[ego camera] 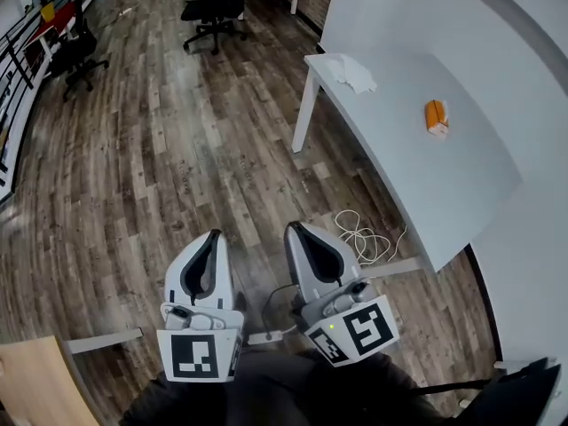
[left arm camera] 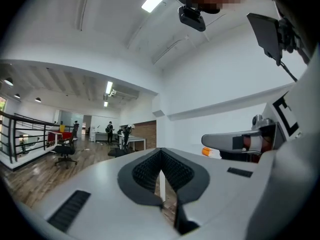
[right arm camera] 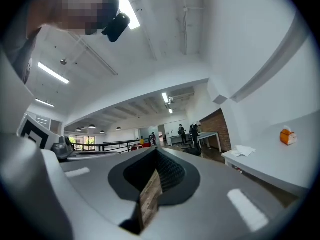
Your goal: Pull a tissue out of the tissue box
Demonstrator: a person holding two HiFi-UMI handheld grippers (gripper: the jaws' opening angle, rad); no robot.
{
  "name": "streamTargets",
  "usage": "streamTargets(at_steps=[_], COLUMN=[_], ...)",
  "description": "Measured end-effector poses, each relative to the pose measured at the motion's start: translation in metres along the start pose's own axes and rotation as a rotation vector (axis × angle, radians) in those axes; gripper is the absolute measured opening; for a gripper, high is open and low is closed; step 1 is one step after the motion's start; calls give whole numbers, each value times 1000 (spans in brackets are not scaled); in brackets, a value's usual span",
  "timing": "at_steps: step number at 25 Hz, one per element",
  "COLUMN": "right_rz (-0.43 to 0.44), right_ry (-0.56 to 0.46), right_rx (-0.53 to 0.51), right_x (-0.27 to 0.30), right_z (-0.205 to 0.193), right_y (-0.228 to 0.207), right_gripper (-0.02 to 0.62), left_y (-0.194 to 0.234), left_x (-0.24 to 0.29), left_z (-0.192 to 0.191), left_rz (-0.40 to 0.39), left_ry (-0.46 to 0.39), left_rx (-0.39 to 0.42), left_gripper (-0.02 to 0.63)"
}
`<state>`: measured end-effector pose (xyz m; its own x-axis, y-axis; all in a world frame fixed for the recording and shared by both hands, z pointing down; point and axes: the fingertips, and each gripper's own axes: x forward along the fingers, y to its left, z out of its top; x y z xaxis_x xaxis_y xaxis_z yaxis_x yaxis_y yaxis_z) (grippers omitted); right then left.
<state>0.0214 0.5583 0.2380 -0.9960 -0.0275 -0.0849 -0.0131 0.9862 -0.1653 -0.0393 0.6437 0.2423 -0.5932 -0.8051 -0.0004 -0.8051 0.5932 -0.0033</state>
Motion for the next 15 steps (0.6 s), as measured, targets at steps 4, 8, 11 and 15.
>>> streamTargets(at_steps=[4, 8, 11, 15], right_rz=[-82, -140, -190, -261], right_ry=[-33, -21, -26, -36], right_rx=[-4, -24, -40, -59], right_x=[59, 89, 102, 108], right_z=[17, 20, 26, 34], right_y=[-11, -34, -50, -82], right_gripper=[2, 2, 2, 2], left_y=[35, 52, 54, 45], left_x=[48, 85, 107, 143], left_z=[9, 7, 6, 11], left_rz=[-119, -141, -180, -240], left_ry=[24, 31, 36, 22], left_rx=[14, -12, -19, -22], left_gripper=[0, 0, 0, 0])
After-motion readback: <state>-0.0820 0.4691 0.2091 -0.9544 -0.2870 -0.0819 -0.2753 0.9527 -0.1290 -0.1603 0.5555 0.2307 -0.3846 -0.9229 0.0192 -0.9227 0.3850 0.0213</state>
